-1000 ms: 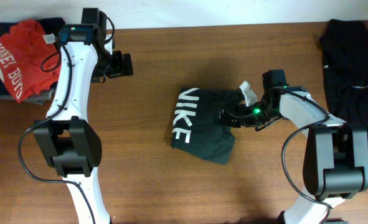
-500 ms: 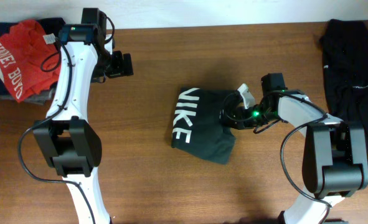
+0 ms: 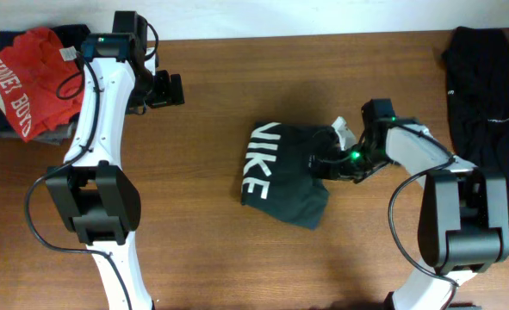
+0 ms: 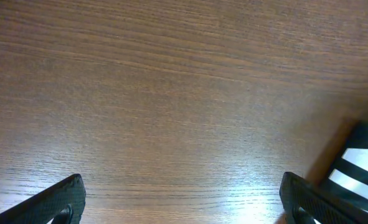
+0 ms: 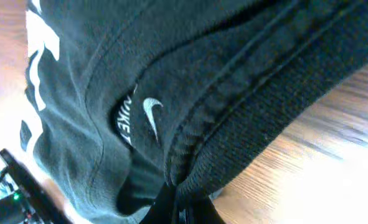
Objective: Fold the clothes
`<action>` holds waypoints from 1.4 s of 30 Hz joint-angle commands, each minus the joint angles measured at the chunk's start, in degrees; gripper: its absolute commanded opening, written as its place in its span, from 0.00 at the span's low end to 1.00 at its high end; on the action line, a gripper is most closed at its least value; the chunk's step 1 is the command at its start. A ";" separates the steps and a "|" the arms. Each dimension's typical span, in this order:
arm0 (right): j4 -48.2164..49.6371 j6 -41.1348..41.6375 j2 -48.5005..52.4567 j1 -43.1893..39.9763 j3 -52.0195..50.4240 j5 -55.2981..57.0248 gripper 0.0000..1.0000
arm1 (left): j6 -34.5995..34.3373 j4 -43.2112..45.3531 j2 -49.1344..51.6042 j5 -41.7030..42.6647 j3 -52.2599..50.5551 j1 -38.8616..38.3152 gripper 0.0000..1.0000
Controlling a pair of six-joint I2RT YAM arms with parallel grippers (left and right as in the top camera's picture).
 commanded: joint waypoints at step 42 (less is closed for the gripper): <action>0.92 -1.01 0.39 -0.22 -1.99 9.25 0.20 | -0.50 -0.02 -1.18 -0.55 -0.35 -0.15 0.99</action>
